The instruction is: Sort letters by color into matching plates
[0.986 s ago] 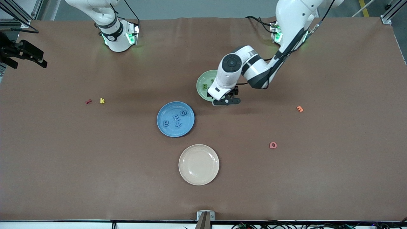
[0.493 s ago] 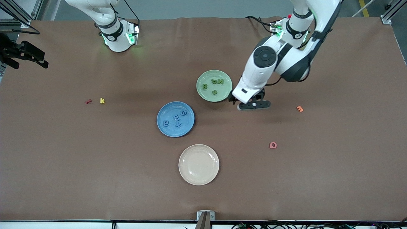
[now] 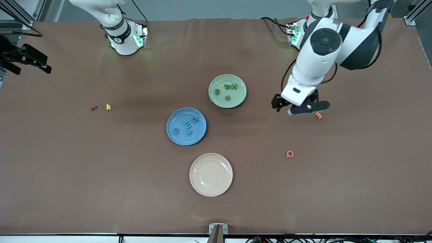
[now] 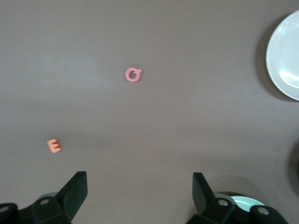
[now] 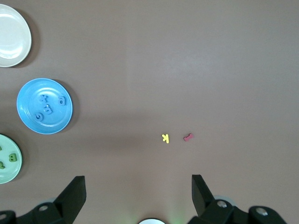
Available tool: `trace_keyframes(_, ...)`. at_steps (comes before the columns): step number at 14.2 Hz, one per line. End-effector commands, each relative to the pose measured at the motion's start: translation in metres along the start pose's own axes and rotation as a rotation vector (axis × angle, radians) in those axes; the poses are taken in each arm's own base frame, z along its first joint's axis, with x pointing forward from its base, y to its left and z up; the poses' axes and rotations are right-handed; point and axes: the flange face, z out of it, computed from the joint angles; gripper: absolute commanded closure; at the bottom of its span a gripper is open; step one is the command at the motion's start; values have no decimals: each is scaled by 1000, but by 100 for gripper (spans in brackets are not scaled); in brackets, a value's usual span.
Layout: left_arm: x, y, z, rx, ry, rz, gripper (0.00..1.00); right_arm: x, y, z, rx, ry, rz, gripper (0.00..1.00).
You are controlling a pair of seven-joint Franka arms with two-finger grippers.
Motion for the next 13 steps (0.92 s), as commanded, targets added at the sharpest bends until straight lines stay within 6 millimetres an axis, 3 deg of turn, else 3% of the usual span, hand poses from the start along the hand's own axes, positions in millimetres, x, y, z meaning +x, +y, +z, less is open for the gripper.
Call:
trace_keyframes(1, 21, -28, -37, 4, -25, 5, 1, -7, 0, -4, 24, 18, -2, 0)
trace_keyframes(3, 41, -54, -60, -41, -44, -3, 1, -7, 0, -4, 24, 18, -3, 0)
trace_keyframes(5, 54, -79, -70, -52, -41, 1, 1, -7, 0, -4, 24, 15, -3, 0)
trace_keyframes(8, 58, -112, -85, -55, -42, 30, 1, -8, -2, -4, 24, 13, -6, 0)
trace_keyframes(13, 59, -192, -109, -71, -75, 94, 1, -9, -3, -4, 3, 12, -19, 0)
